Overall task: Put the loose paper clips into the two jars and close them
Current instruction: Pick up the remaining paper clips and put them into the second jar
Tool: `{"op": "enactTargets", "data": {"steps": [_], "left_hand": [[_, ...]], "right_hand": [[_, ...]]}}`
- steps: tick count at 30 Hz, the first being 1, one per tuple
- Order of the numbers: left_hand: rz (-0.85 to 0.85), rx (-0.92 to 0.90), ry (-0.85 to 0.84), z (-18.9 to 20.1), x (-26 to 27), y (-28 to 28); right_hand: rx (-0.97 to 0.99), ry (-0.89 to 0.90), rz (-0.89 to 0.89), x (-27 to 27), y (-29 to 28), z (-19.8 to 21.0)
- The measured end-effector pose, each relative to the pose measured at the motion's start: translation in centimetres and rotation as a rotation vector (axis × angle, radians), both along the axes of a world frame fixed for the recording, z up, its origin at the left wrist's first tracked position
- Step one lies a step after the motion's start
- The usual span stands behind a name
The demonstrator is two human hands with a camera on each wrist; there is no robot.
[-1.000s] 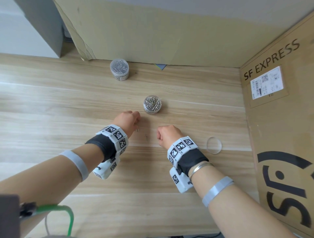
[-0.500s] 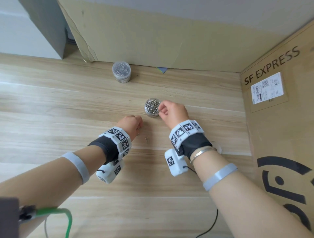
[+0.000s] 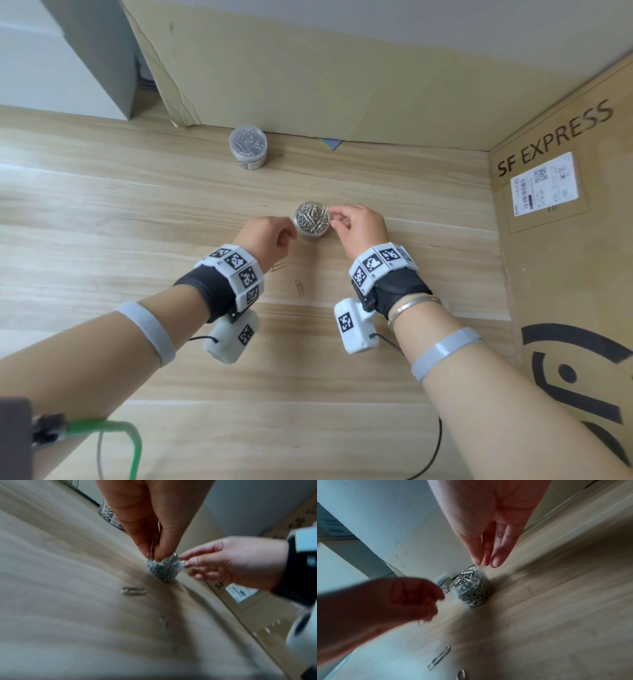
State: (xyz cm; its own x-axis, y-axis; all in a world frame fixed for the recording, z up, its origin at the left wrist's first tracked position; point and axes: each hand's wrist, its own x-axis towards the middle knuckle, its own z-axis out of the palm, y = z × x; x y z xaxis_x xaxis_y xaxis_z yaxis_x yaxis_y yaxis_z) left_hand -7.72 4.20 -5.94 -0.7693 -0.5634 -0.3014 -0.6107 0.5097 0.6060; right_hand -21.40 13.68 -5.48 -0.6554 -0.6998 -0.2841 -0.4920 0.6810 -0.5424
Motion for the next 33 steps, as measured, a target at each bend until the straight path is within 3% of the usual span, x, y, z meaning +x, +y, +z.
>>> {"op": "enactTargets", "data": {"steps": [5, 17, 21, 27, 30, 33], "left_hand": [[0.071, 0.02, 0.234, 1.3, -2.7, -1.1], [0.148, 0.216, 0.285, 0.5, -3.7, -1.5], [0.13, 0.24, 0.341, -0.5, -2.9, -1.8], [0.064, 0.425, 0.427, -1.2, -3.2, -1.5], [0.126, 0.352, 0.436, -0.7, -2.9, -1.6], [0.167, 0.069, 0.285, -0.3, -1.4, -1.7]], "right_hand": [[-0.006, 0.101, 0.125, 0.6, 0.5, 0.0], [0.083, 0.055, 0.121, 0.3, 2.5, 0.5], [0.201, -0.006, 0.198, 1.5, 2.9, 0.1], [0.272, -0.074, 0.245, 3.5, 3.0, -0.4], [0.301, -0.091, 0.253, 3.8, 3.2, -0.4], [0.342, -0.067, 0.26, 4.3, 3.2, -0.5]]}}
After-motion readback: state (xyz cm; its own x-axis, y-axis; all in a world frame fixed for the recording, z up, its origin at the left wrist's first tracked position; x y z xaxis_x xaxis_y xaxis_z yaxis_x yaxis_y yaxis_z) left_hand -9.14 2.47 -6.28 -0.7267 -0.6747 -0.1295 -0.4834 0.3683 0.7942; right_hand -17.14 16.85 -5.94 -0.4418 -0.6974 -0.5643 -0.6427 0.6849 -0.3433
